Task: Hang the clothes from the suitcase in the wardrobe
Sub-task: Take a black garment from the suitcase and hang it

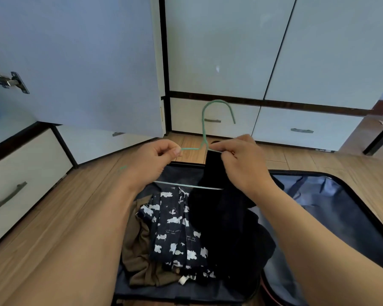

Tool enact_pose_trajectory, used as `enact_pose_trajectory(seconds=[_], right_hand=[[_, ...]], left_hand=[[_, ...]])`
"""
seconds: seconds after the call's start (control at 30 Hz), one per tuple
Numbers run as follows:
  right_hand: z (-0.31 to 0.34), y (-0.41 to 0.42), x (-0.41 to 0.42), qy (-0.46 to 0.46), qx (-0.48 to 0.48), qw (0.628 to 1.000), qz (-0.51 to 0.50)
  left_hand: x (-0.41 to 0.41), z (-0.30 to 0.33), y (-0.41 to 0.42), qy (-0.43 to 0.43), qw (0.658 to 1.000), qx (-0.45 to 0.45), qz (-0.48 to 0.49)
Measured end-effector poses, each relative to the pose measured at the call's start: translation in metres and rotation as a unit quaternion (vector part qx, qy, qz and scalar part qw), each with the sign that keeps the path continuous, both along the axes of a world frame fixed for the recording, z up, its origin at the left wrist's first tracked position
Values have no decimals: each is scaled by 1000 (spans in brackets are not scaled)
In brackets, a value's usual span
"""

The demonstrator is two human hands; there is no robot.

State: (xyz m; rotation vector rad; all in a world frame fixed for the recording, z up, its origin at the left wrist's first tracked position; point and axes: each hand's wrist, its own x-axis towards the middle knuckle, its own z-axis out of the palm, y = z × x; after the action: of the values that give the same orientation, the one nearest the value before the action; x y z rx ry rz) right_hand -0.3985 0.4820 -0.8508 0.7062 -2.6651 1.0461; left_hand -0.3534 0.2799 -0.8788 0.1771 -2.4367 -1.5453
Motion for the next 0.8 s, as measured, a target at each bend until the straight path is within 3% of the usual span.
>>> enact_pose_trajectory(seconds=[0.13, 0.23, 0.33, 0.43, 0.5, 0.57, 0.63, 0.7, 0.8], right_hand=[[16, 4, -3, -119, -31, 991, 52], [9, 7, -7, -61, 69, 995, 45], [10, 7, -7, -31, -8, 999, 3], [20, 20, -13, -29, -92, 994, -46], [28, 30, -16, -53, -154, 985, -55], [34, 35, -17, -78, -206, 974, -44], [39, 33, -16, -83, -235, 968, -31], [43, 27, -14, -72, -255, 964, -14], [52, 18, -9, -77, -283, 956, 18]], left_hand=[[-1, 8, 4, 25, 999, 40, 0], [-3, 11, 13, 27, 999, 40, 0], [-8, 15, 23, 56, 997, 43, 33], [-15, 19, 17, 133, 973, -47, 184], [-16, 18, 8, 198, 907, -69, 365], [-13, 6, 3, 157, 870, -18, 468], [-14, -14, 7, -6, 903, 11, 430], [-12, -34, 22, -147, 956, 9, 256], [-9, -46, 56, -196, 977, -62, 61]])
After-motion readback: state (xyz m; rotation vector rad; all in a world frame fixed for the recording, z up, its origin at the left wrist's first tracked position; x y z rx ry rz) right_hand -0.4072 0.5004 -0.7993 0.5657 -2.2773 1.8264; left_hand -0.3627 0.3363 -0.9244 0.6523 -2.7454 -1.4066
